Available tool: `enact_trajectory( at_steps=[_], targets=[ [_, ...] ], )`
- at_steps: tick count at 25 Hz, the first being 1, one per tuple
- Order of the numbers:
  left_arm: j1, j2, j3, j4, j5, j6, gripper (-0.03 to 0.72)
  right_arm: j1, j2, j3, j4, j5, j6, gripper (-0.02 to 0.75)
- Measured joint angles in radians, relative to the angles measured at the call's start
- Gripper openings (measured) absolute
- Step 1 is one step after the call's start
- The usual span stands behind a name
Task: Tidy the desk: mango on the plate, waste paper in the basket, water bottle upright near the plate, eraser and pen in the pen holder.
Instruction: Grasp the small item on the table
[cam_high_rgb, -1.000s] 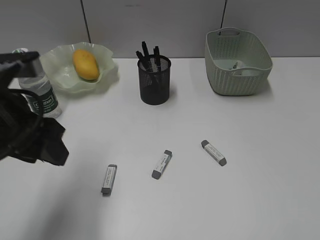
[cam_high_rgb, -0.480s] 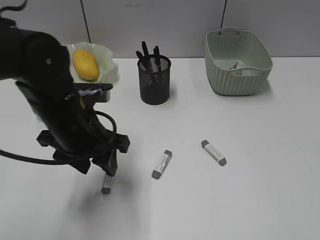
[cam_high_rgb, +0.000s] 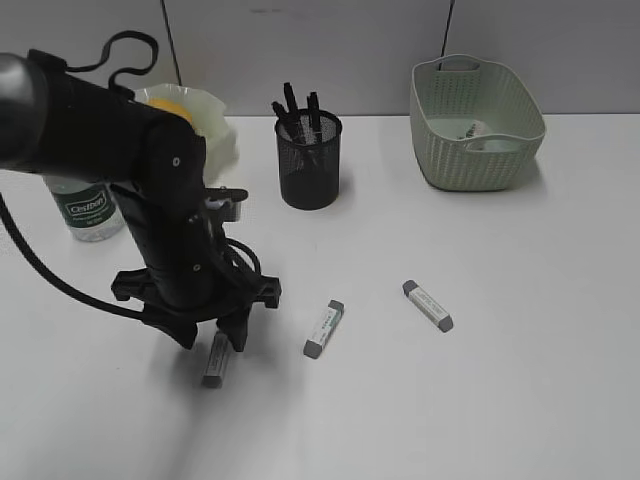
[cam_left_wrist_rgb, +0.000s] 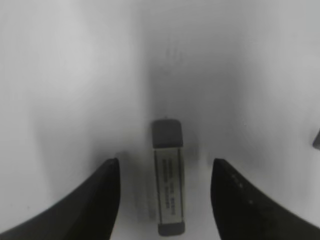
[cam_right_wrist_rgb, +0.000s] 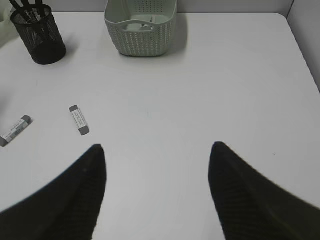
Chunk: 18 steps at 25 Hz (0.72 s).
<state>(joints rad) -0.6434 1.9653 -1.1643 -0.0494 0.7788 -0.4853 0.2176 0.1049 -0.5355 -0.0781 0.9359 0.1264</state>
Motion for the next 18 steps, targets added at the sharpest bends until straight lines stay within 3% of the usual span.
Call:
enact_trajectory(
  at_steps=[9,15,18],
  targets=[
    [0.0,0.061,-0.044,0.037,0.011,-0.015,0.389,0.0,0.0,0.0,0.0,-0.001,0.0,0.512],
    [0.0,0.062,-0.045,0.049,0.028,-0.015,0.246,0.0,0.0,0.0,0.0,-0.001,0.0,0.512],
    [0.0,0.062,-0.045,0.058,0.029,-0.015,0.223,0.0,0.0,0.0,0.0,-0.001,0.0,0.512]
  ],
)
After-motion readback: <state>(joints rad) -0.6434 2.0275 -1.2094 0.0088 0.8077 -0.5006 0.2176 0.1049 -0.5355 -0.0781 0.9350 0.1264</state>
